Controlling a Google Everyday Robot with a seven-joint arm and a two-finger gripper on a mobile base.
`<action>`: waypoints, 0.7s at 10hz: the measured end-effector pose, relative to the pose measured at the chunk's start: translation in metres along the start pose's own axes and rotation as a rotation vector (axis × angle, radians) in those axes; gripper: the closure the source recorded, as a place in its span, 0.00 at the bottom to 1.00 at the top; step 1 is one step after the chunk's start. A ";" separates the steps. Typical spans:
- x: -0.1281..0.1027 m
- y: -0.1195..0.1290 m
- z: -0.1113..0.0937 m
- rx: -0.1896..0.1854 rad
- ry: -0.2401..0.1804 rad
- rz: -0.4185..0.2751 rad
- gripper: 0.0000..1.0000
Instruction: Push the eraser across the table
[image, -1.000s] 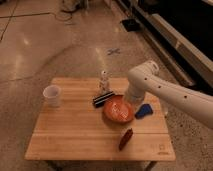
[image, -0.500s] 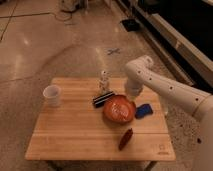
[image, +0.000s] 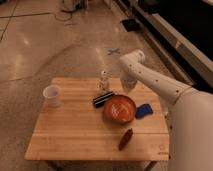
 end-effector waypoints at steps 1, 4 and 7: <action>0.001 -0.008 0.005 -0.002 0.004 -0.006 1.00; 0.004 -0.034 0.023 -0.009 0.016 -0.026 1.00; 0.015 -0.043 0.042 -0.025 0.027 -0.022 1.00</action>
